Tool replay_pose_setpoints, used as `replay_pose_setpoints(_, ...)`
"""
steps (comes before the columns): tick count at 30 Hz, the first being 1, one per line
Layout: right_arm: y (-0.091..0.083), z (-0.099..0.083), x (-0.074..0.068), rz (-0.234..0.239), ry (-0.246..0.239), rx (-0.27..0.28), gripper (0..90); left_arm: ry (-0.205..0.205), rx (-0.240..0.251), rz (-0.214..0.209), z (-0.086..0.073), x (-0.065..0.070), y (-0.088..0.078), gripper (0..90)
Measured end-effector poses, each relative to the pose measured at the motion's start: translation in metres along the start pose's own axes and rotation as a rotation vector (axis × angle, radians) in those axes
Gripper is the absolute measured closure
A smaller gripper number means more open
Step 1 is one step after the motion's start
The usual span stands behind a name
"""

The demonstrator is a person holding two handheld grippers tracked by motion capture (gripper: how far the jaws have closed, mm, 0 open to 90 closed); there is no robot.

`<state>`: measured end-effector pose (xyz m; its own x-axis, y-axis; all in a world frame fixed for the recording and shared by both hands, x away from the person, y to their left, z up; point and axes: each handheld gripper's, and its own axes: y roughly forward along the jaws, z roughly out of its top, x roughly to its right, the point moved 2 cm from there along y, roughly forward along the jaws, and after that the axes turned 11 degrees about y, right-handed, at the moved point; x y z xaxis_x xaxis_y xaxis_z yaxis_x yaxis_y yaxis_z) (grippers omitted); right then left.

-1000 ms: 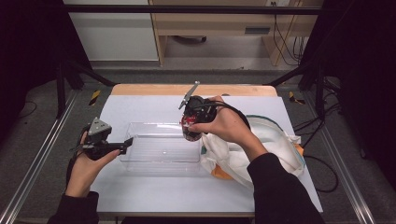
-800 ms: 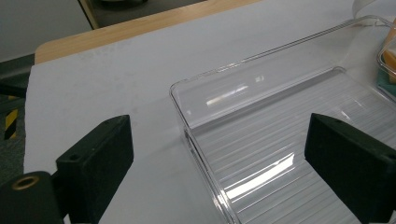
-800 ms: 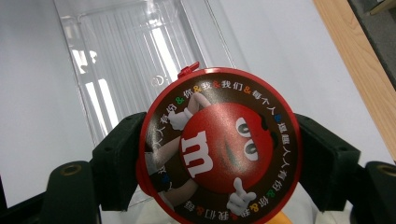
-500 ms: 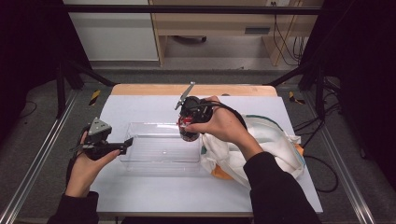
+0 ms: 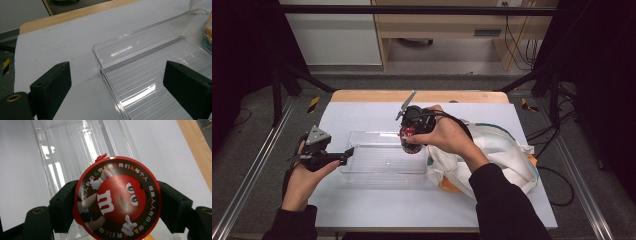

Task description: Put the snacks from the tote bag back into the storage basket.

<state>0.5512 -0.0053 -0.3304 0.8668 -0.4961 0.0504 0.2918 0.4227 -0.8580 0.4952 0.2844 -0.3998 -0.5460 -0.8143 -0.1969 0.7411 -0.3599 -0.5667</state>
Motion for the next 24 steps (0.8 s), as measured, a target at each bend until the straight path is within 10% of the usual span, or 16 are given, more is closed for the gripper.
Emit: replay_pose_setpoints(24, 0.016, -0.005, -0.001, 0.02, 0.004, -0.013, 25.6, -0.001, -0.002, -0.002, -0.001, -0.001, -0.001, 8.0)
